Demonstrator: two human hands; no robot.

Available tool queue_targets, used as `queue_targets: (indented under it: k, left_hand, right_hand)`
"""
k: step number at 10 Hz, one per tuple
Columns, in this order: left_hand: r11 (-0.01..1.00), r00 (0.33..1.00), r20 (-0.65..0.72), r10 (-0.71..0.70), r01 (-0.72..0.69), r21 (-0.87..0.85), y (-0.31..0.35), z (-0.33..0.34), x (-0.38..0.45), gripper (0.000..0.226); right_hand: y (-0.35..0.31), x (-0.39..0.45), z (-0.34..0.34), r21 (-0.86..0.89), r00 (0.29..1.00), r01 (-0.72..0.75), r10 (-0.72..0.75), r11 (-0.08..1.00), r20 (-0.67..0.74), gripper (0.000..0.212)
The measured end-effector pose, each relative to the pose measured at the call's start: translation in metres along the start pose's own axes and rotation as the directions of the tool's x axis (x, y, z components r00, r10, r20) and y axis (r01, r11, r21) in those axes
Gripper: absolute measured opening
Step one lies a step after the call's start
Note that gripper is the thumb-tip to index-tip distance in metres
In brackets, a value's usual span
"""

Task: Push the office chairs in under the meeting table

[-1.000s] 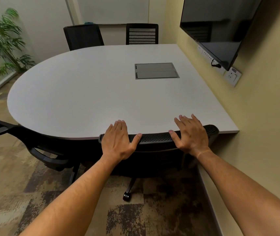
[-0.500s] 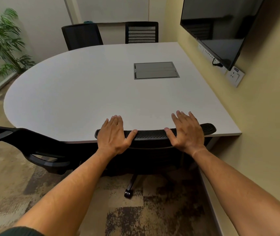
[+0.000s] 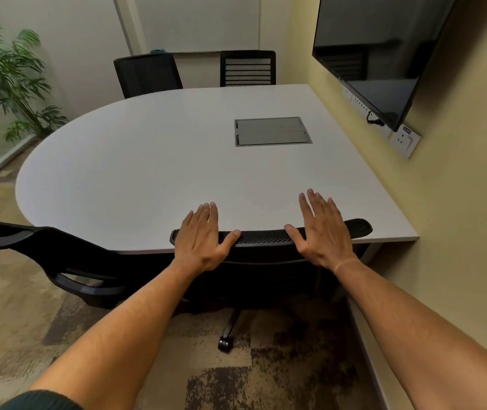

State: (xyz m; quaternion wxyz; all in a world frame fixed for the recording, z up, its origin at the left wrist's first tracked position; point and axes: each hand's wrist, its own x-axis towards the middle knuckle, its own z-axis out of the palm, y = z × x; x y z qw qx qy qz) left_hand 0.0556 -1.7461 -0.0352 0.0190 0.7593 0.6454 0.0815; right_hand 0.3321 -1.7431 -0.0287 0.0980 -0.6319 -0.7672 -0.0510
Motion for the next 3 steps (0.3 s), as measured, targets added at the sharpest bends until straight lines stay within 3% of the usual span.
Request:
queue_targets:
  k: [1, 3]
  left_hand:
    - [0.999, 1.0, 0.006, 0.031, -0.031, -0.03, -0.001, -0.007, -0.001, 0.104]
    - [0.995, 0.982, -0.159, 0.102, -0.098, 0.035, 0.008, -0.042, 0.003, 0.098]
  right_hand:
    - [-0.009, -0.002, -0.003, 0.033, 1.0, -0.027, 0.027, 0.999, -0.009, 0.095]
    - [-0.039, 0.004, -0.035, 0.048, 0.988, 0.037, -0.029, 0.998, -0.151, 0.097]
